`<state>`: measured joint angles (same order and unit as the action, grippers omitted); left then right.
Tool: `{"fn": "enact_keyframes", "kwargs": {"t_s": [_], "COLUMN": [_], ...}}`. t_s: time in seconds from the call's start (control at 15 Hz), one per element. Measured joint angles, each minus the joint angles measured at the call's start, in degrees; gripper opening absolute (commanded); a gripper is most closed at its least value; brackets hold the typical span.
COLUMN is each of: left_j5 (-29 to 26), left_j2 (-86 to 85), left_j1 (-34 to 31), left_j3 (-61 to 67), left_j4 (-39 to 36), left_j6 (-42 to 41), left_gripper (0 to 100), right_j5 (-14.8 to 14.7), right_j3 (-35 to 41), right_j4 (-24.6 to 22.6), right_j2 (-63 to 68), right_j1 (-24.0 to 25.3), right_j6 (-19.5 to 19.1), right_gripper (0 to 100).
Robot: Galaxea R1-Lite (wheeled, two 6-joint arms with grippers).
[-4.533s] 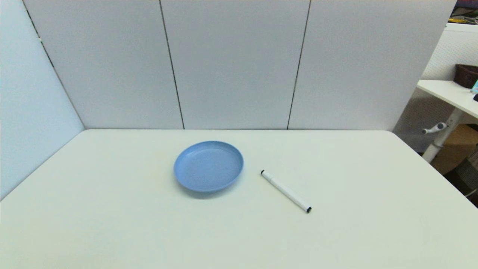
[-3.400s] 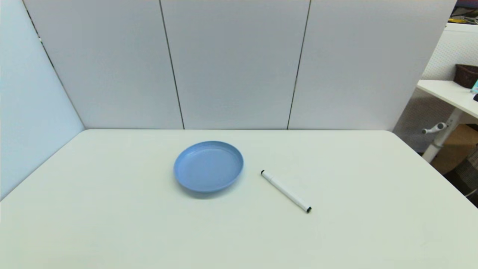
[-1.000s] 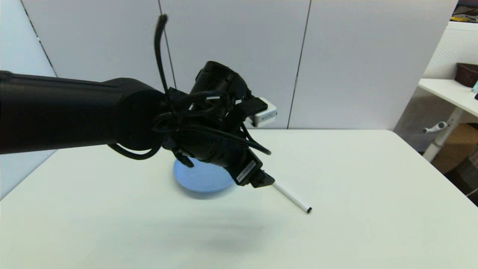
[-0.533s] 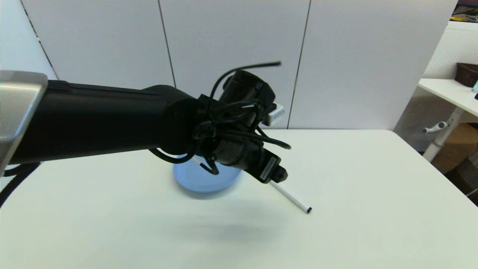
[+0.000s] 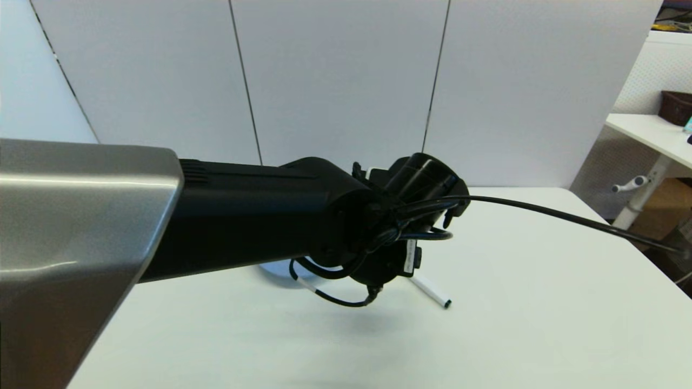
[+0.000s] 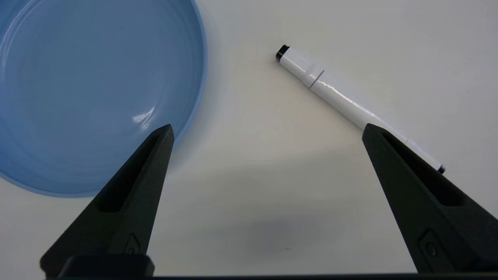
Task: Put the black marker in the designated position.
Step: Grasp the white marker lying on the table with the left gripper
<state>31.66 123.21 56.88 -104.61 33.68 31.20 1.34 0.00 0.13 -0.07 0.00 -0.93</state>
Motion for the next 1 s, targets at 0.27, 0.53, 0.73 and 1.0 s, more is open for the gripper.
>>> {"fn": "enact_keyframes", "kwargs": {"t_s": [0.27, 0.53, 0.73, 1.0], "left_j5": [1.85, 2.02, 2.13, 2.38], "left_j2": [3.77, 8.13, 10.36, 12.09], "left_j1": [2.02, 3.23, 3.43, 3.51], "left_j3": [-5.92, -8.4, -8.55, -8.59], "left_j4": [1.97, -2.6, -5.35, -6.77], "left_j6": [1.63, 0.85, -0.52, -0.8], "left_gripper": [100, 100, 100, 100], "right_j5": [0.0, 0.02, 0.02, 0.0], "right_j3": [0.0, 0.0, 0.0, 0.0], "right_j4": [0.0, -0.06, 0.0, 0.0], "right_j2": [0.0, 0.0, 0.0, 0.0], "right_j1": [0.0, 0.0, 0.0, 0.0], "right_j6": [-0.01, 0.0, -0.01, -0.01], "right_gripper": [100, 100, 100, 100]}}
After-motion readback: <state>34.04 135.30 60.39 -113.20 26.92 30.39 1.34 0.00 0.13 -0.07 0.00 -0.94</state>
